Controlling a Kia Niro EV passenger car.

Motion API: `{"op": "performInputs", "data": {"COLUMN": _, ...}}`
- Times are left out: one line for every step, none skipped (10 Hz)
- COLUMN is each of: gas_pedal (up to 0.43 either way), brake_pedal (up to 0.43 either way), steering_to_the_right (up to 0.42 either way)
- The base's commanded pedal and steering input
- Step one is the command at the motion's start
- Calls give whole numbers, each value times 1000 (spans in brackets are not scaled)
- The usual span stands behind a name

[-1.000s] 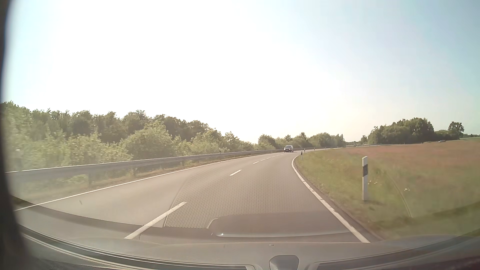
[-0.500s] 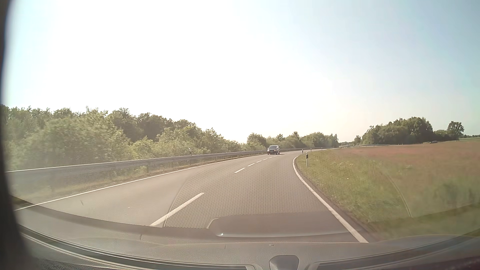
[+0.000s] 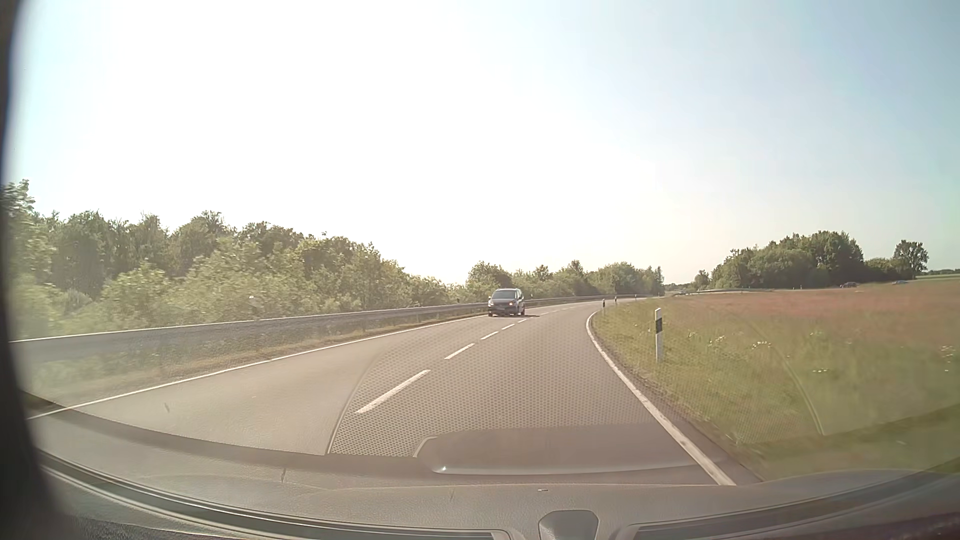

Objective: Follow the waypoints while adhering to traffic rules and regulations

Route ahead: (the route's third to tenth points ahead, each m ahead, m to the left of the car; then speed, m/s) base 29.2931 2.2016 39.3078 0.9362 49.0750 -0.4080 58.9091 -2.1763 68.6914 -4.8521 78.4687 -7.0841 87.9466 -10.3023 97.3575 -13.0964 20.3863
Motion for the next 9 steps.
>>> {"op": "performInputs", "data": {"gas_pedal": 220, "brake_pedal": 6, "steering_to_the_right": 23}}
{"op": "performInputs", "data": {"gas_pedal": 220, "brake_pedal": 6, "steering_to_the_right": 24}}
{"op": "performInputs", "data": {"gas_pedal": 220, "brake_pedal": 6, "steering_to_the_right": 25}}
{"op": "performInputs", "data": {"gas_pedal": 220, "brake_pedal": 6, "steering_to_the_right": 25}}
{"op": "performInputs", "data": {"gas_pedal": 220, "brake_pedal": 6, "steering_to_the_right": 26}}
{"op": "performInputs", "data": {"gas_pedal": 220, "brake_pedal": 6, "steering_to_the_right": 26}}
{"op": "performInputs", "data": {"gas_pedal": 209, "brake_pedal": 6, "steering_to_the_right": 26}}
{"op": "performInputs", "data": {"gas_pedal": 209, "brake_pedal": 6, "steering_to_the_right": 26}}
{"op": "performInputs", "data": {"gas_pedal": 209, "brake_pedal": 6, "steering_to_the_right": 26}}
